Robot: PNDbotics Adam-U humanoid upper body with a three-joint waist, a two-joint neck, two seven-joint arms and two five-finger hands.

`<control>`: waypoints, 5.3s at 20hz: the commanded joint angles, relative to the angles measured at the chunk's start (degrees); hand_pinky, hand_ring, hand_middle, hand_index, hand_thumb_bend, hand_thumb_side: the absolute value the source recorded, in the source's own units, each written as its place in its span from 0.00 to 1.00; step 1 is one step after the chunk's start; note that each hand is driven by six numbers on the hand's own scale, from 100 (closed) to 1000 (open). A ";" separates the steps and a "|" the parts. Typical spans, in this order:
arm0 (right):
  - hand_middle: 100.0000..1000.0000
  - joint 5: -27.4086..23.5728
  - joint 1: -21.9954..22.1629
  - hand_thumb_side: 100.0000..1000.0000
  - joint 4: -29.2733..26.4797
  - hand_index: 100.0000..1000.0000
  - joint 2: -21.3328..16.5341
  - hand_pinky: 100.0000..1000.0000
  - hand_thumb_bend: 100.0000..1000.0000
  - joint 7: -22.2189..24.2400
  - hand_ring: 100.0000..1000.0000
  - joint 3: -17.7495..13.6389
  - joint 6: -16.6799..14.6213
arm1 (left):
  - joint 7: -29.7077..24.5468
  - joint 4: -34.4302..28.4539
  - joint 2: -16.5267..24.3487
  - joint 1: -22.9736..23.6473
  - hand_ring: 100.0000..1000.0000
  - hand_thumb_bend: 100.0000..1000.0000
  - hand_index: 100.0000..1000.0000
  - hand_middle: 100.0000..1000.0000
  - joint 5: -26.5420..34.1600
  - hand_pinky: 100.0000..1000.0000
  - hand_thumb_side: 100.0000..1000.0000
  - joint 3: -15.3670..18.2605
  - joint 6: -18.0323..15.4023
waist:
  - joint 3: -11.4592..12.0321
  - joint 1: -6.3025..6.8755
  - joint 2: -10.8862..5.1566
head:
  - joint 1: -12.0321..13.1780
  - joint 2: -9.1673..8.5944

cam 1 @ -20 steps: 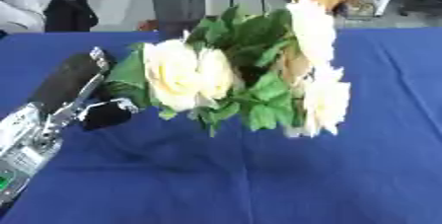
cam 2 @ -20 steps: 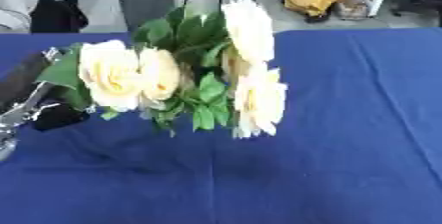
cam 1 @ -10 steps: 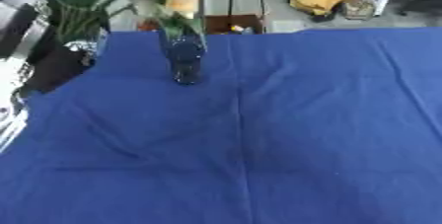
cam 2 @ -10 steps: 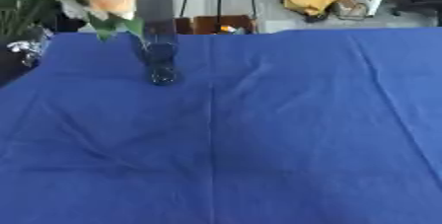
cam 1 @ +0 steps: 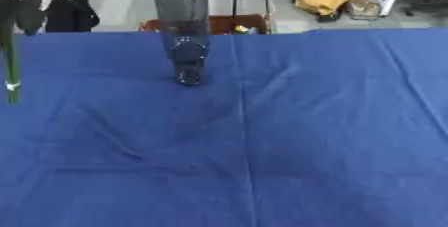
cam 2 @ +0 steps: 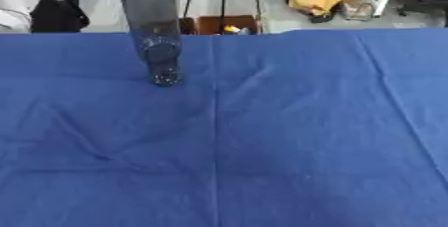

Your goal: Arrange flowers into the vase.

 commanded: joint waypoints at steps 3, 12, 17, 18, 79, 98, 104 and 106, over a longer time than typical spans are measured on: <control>0.78 0.23 -0.62 0.75 -0.83 0.83 -1.95 0.74 0.00 -0.23 0.81 -0.64 -0.01 | 1.82 -1.36 0.91 -1.32 0.00 0.00 0.00 0.00 3.28 0.00 0.73 1.57 -0.08 | 0.07 -0.63 -0.99 | -0.21 -0.14; 0.78 -0.05 -1.25 0.77 -0.83 0.83 -2.44 0.73 0.00 -0.11 0.81 -0.33 -0.42 | 7.91 1.93 -5.63 -8.30 0.00 0.00 0.00 0.00 9.87 0.00 0.75 5.71 -2.04 | -0.01 -1.25 -1.33 | 0.49 -0.20; 0.78 -0.02 -1.21 0.77 -0.83 0.83 -2.55 0.73 0.00 -0.04 0.81 -0.26 -0.50 | 10.24 3.73 -6.53 -10.85 0.00 0.00 0.00 0.00 14.64 0.00 0.75 5.90 -3.21 | -0.20 -1.46 -1.24 | 0.98 -0.91; 0.78 0.00 -1.20 0.77 -0.83 0.83 -2.56 0.73 0.00 -0.04 0.81 -0.26 -0.49 | 10.51 3.92 -6.49 -11.10 0.00 0.00 0.00 0.00 15.55 0.00 0.75 5.88 -3.49 | -0.20 -1.47 -1.24 | 0.99 -0.96; 0.78 -0.65 -5.30 0.80 -0.83 0.83 -5.64 0.73 0.00 1.38 0.81 1.61 -2.27 | 15.23 24.14 -15.48 -32.97 0.00 0.00 0.00 0.00 12.73 0.00 0.74 8.39 -18.15 | -5.10 0.39 3.12 | 4.18 -9.77; 0.78 -0.84 -5.63 0.79 -0.83 0.83 -5.52 0.73 0.00 1.54 0.81 1.66 -2.32 | 14.72 23.99 -16.70 -33.70 0.00 0.00 0.00 0.00 13.36 0.00 0.75 9.29 -22.75 | -5.61 0.59 3.41 | 4.67 -10.90; 0.78 -0.73 -5.88 0.79 -0.83 0.83 -5.50 0.74 0.00 1.59 0.81 1.64 -2.39 | 13.64 29.80 -17.62 -33.96 0.00 0.00 0.00 0.00 13.72 0.00 0.75 9.32 -28.17 | -6.00 0.82 4.27 | 4.79 -11.38; 0.78 -0.71 -5.99 0.79 -0.83 0.83 -5.45 0.74 0.00 1.62 0.81 1.66 -2.40 | 13.33 31.53 -17.80 -34.03 0.00 0.00 0.00 0.00 13.73 0.00 0.76 9.16 -29.55 | -6.05 0.91 4.54 | 4.84 -11.50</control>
